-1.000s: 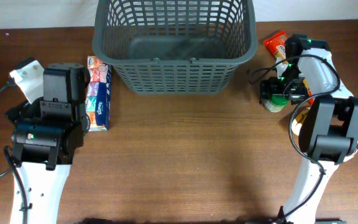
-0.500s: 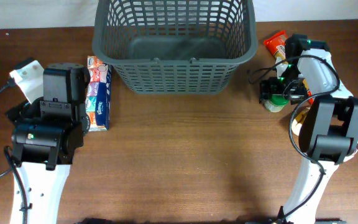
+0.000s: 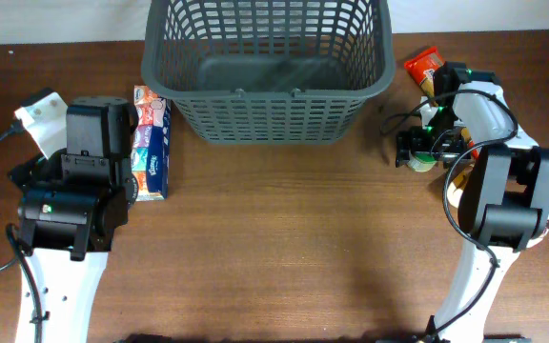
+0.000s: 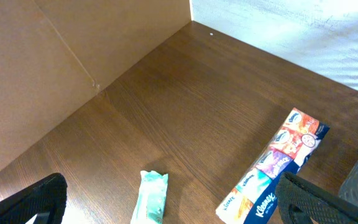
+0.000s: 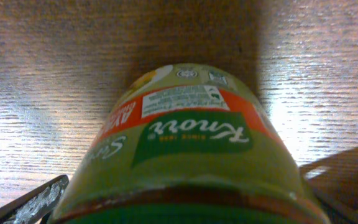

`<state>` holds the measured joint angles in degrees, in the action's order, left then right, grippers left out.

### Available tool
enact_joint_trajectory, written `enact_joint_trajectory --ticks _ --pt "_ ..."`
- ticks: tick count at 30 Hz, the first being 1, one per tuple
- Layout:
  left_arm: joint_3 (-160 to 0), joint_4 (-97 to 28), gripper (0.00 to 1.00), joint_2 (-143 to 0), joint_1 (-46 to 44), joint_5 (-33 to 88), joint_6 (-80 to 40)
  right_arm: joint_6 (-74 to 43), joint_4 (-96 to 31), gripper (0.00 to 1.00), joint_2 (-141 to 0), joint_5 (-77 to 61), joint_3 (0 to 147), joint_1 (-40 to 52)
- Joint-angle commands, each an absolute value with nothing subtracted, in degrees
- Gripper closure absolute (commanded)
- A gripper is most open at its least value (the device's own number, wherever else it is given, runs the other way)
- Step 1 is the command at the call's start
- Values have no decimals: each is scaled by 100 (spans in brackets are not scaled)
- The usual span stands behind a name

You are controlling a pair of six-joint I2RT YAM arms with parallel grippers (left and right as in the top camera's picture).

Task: Pack container
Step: 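Close the right gripper around the Knorr jar, then lift the Knorr jar up with the right gripper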

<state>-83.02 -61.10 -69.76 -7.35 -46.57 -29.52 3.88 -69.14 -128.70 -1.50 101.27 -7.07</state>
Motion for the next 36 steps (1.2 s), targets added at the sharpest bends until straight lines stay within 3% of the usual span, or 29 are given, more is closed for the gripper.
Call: enact_joint_trajectory --ticks 1,17,18,21,26,28,36 --pt "-8361 -6119 0 -6980 -707 -4740 -2858 408 -6866 1 -12901 -108 10086 -676" --pt "-8361 -6119 0 -6980 -707 -4740 -2858 410 -6698 0 -12901 -102 10086 -676" --pt "-8361 -6119 0 -6980 -707 -4740 -2858 410 -6698 3 -12901 -102 10086 -676" --pt "-8361 -6119 0 -6980 -707 -4740 -2858 408 -6694 46 -12901 -102 10086 -676" --pt "-8361 -6119 0 -6980 -707 -4740 -2858 408 -6676 76 -12901 -102 10086 -676" --pt "-8361 -6119 0 -6980 -707 -4740 -2858 399 -6676 95 -12901 -102 10088 -676" --pt "-8361 -6119 0 -6980 -707 -4740 -2858 106 -6674 96 -12895 -75 10346 -727"
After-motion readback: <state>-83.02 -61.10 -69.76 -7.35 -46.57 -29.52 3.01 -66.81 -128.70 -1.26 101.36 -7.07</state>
